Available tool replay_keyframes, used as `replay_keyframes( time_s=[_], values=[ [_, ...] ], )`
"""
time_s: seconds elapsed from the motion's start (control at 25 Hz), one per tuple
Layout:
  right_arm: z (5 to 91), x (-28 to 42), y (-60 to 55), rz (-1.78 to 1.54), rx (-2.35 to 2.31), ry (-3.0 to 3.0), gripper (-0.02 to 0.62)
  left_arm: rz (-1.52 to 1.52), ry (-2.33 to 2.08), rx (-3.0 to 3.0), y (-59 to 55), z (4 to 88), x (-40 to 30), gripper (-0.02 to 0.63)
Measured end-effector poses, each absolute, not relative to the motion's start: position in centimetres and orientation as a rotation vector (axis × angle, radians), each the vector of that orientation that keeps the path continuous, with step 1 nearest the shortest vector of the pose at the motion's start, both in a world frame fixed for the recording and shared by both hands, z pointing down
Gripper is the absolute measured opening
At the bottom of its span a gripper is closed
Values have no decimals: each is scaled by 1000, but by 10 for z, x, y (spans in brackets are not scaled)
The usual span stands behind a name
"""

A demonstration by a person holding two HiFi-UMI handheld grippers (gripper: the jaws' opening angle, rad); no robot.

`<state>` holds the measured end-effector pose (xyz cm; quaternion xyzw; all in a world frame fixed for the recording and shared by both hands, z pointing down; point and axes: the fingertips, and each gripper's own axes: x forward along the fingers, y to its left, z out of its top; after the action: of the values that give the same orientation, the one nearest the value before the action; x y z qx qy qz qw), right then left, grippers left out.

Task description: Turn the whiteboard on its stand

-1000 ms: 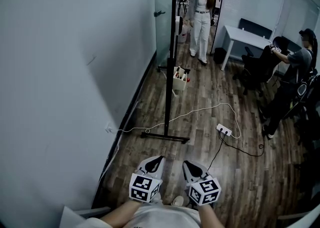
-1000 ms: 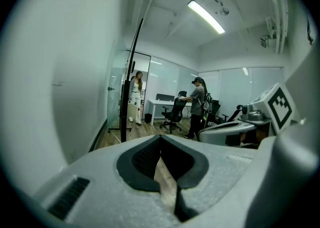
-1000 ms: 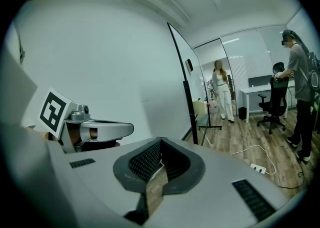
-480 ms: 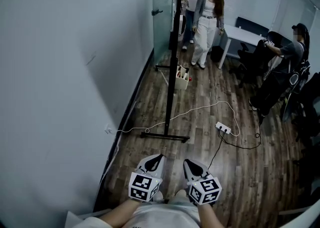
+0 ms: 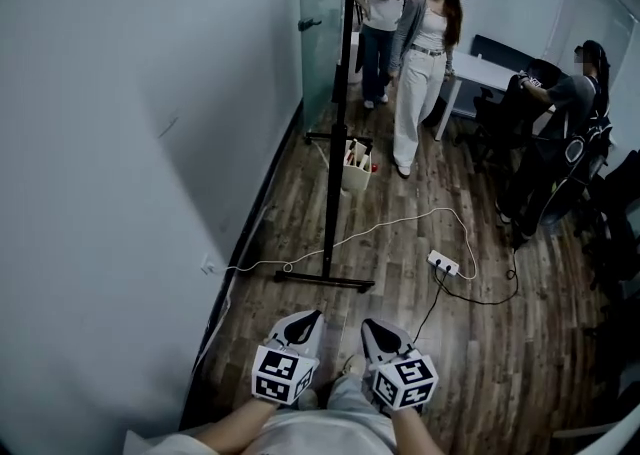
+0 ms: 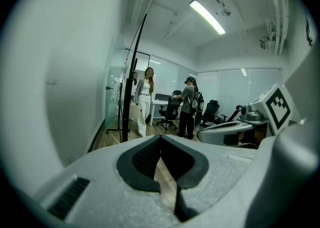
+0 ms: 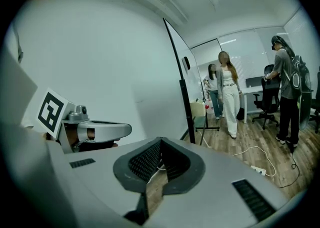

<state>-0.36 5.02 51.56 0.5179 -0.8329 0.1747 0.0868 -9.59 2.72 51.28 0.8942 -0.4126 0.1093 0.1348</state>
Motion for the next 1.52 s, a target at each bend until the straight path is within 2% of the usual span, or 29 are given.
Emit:
replay_keyframes(
  time_s=[0.6, 0.96, 1.52],
  values=[
    [504, 66, -69, 479, 1451, -2529, 6, 269, -1289, 2554, -83, 502, -28, 11],
    [504, 100, -103, 476, 1388, -2558, 6, 251, -1339, 2517, -115, 503, 7, 11],
    [505, 98, -143, 516, 1428, -2538, 6, 306, -1341, 2532, -159, 499, -3, 11]
  ],
)
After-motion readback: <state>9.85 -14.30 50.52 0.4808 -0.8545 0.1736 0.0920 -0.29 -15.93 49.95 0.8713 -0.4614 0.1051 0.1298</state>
